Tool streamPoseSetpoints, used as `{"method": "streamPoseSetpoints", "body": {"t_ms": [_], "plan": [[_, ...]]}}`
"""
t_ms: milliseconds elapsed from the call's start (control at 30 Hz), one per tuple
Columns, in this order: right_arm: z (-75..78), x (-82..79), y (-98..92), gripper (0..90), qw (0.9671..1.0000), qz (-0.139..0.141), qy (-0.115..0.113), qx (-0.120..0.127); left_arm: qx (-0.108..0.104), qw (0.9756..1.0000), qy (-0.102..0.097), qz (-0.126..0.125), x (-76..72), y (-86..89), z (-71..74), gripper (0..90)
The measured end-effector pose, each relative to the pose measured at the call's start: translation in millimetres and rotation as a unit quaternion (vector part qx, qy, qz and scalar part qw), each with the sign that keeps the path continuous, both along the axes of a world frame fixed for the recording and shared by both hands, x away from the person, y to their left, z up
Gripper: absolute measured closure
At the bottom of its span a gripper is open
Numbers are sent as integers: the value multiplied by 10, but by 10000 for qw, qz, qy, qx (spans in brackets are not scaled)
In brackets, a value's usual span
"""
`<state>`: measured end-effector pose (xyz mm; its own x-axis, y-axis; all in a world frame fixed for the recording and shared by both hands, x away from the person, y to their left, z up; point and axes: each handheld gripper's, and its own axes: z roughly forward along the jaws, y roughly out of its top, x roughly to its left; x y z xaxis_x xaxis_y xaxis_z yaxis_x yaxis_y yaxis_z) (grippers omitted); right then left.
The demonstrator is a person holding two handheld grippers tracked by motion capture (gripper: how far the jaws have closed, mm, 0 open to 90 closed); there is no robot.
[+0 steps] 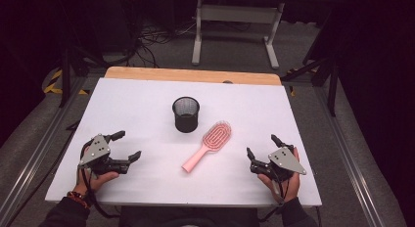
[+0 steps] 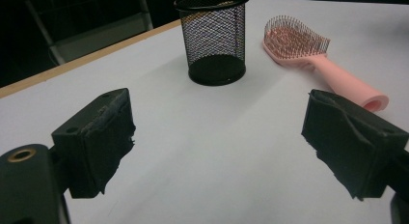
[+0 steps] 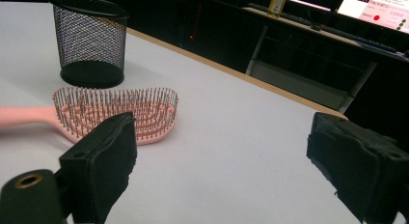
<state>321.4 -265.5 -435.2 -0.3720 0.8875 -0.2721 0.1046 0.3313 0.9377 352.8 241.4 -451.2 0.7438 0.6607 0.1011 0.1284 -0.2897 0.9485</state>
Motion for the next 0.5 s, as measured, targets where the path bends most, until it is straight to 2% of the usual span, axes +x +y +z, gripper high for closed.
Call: {"method": "streamPoseSetpoints", "body": {"t_ms": [133, 300, 433, 500], "plan": [[-6, -8, -23, 108, 10000, -8, 29, -32, 24, 10000, 12, -25, 3, -21, -3, 120], [21, -23, -26, 108, 10000, -69, -23, 40, 37, 10000, -7, -37, -17, -21, 4, 119], [13, -14, 22, 107, 10000, -20, -10, -33, 91, 9999, -32, -38, -25, -9, 8, 119], [8, -13, 34, 108, 10000, -15, -17, -81, 39, 10000, 4, -32, -29, -3, 4, 119]]}}
